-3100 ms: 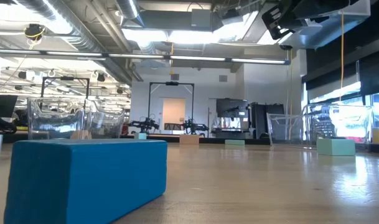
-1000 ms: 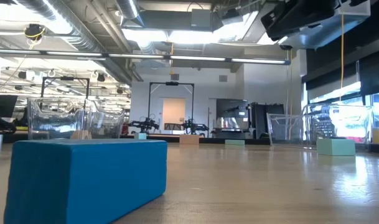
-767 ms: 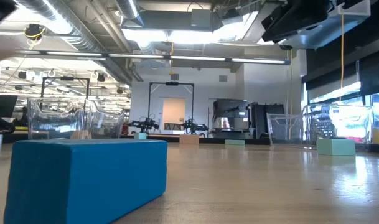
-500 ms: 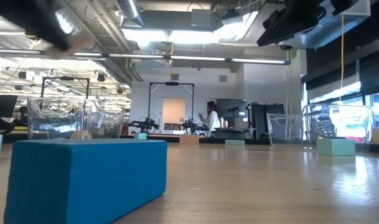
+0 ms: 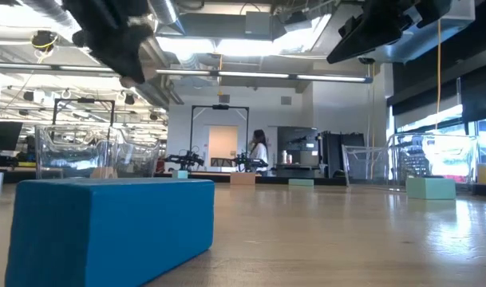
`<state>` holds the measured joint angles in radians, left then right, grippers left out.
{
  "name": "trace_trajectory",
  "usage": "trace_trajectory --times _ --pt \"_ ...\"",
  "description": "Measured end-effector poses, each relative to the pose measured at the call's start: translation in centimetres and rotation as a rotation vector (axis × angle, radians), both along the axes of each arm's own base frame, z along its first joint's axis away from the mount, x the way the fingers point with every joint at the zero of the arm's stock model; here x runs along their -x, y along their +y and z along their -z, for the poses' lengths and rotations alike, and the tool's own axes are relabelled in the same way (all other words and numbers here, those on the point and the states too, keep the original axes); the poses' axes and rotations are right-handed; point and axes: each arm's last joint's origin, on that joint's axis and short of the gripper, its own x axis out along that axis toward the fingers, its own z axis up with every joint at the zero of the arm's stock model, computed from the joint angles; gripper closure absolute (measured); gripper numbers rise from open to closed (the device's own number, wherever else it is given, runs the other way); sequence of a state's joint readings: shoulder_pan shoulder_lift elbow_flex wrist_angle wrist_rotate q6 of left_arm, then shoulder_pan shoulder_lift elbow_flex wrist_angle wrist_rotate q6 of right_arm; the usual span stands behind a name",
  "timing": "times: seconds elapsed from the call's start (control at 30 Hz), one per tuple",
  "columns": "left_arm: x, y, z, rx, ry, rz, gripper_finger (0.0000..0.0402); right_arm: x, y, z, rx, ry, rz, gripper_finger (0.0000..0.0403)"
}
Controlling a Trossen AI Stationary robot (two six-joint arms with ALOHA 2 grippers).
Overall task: Sort & place blocks by color
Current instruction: Put the bottom brown block into the top left transparent bin
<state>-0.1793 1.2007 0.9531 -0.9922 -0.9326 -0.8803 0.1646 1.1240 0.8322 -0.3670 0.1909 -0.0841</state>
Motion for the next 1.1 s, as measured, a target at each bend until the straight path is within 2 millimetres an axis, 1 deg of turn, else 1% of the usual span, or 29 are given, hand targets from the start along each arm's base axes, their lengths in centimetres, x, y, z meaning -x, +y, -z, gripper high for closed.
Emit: trace_trajectory --times 0.17,0.3,0.43,0.5,0.67,0.9,1.0,1.1 --pt "0.3 4.0 0.3 0.067 0.044 -0.178 0.0280 0.0 0.0 0.0 -0.009 0.003 0.008 0.0302" --pt "0.9 6.9 0.5 0.127 0.078 -0.282 0.0280 0.0 0.0 0.0 -0.035 0.002 0.026 0.0302" --pt "1.6 9.4 0.6 0.177 0.069 -0.385 0.0280 0.0 0.0 0.0 -0.043 0.001 0.033 0.0302" --pt "2.0 10.3 0.6 0.206 0.083 -0.404 0.0281 0.0 0.0 0.0 -0.045 0.001 0.034 0.0302" --pt "2.8 12.0 0.8 0.271 0.087 -0.446 0.0277 0.0 0.0 0.0 -0.047 0.000 0.036 0.0302" --pt "3.6 13.4 0.8 0.312 0.068 -0.493 0.0273 0.0 0.0 0.0 -0.045 0.000 0.034 0.0302" --pt "3.6 14.0 1.3 0.344 0.074 -0.514 0.0272 0.0 0.0 0.0 -0.043 0.000 0.033 0.0302" --pt "3.5 14.5 2.2 0.380 0.081 -0.525 0.0271 0.0 0.0 0.0 -0.043 0.000 0.032 0.0302"
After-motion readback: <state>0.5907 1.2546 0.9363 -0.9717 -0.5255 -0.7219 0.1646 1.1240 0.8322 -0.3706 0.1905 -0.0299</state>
